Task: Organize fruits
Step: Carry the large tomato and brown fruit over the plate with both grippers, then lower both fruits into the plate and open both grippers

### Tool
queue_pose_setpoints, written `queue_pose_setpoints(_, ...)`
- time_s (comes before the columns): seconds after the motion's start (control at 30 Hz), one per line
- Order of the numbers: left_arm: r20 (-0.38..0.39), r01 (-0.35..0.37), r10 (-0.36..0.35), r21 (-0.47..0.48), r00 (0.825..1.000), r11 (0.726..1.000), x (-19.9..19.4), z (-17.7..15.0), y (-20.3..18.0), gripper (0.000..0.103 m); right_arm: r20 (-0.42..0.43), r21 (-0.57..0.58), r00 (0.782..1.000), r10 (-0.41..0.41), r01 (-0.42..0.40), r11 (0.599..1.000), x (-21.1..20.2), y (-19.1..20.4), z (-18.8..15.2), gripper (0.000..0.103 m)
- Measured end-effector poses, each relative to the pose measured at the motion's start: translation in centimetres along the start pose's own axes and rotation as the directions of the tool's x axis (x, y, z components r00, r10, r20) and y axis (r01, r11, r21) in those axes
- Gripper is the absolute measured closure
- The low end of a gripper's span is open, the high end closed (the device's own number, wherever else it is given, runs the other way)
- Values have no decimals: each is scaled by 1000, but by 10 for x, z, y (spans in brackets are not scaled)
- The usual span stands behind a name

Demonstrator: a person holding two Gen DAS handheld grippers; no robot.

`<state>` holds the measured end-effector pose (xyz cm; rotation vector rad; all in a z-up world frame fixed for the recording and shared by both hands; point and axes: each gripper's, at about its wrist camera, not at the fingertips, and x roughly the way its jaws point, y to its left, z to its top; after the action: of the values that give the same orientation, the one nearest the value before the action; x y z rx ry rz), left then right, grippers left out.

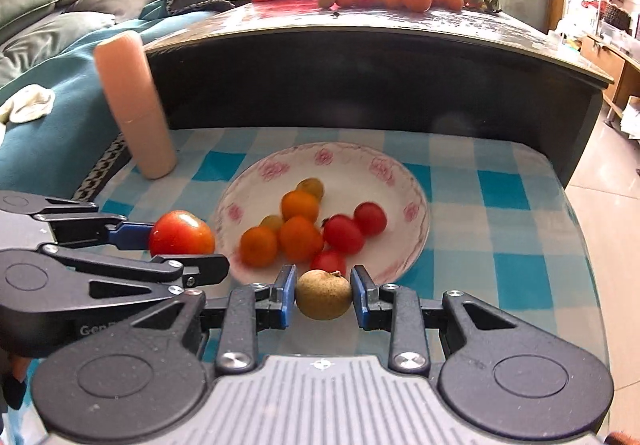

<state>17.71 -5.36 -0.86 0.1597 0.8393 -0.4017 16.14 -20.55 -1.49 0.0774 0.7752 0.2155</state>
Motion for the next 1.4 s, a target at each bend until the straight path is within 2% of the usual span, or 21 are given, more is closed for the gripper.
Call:
queue_pose_setpoints(0.47,-7,-55,55,27,998,998,35,17,-2,53,-2,25,999,-35,35,999,37,-19,11,57)
queue_pose_setpoints(0.87,-4,-59,59,-13,998,998,49,26,10,52,17,67,1000,-24,23,997,51,-21,16,57)
queue_pose_setpoints(1.4,7,-71,72,-37,997,997,43,27,13,36,51,99,998,-40,35,994,42,-26,19,55)
